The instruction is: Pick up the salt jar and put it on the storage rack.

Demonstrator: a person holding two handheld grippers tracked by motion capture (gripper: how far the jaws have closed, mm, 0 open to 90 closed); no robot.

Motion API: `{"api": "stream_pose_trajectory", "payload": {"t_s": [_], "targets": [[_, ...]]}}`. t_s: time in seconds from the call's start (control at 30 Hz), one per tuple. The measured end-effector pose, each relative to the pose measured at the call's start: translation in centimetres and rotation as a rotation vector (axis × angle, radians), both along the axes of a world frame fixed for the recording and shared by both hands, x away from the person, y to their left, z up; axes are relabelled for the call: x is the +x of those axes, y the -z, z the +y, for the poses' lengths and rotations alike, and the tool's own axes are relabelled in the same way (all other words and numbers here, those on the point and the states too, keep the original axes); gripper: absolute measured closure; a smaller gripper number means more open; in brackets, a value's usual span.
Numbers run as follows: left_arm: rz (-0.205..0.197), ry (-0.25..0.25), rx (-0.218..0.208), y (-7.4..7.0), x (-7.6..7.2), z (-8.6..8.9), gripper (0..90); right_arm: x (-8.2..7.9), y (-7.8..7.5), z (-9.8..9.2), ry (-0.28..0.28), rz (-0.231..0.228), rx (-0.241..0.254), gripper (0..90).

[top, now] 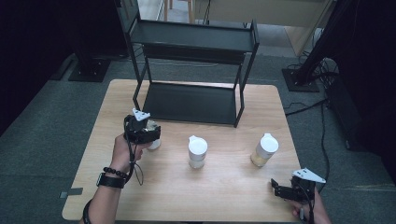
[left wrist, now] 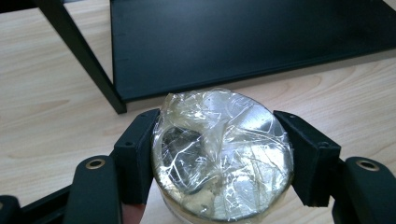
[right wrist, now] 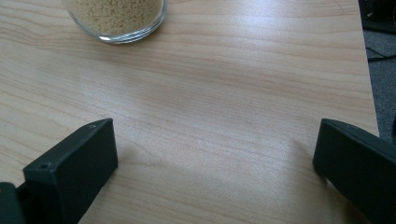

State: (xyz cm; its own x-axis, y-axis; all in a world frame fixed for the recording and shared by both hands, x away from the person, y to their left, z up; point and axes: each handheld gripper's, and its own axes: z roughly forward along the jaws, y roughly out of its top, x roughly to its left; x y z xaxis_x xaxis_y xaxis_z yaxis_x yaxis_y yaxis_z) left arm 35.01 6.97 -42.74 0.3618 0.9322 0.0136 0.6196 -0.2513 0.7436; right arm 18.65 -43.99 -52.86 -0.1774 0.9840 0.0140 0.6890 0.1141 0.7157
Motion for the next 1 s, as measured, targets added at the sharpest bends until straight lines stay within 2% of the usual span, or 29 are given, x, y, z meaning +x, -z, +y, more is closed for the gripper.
{"api": "stream_pose_trajectory", "payload": {"t_s": [0.3,0.47,1.0], "targets": [[-0.009,0.005,-0.001,-0.5,1.6,-1.0,35.3,0.0,0.0,0.0,-0.005,-0.001,0.0,0.0],[0.0,0.008,-0.022,-0.5,2.3,-1.4,35.2,0.0,0.0,0.0,-0.005,-0.001,0.0,0.0],[-0.002,0.019,-0.016,-1.2,4.6,-2.9,35.3,0.0,0.0,0.0,-0.01,0.0,0.001,0.0]]}}
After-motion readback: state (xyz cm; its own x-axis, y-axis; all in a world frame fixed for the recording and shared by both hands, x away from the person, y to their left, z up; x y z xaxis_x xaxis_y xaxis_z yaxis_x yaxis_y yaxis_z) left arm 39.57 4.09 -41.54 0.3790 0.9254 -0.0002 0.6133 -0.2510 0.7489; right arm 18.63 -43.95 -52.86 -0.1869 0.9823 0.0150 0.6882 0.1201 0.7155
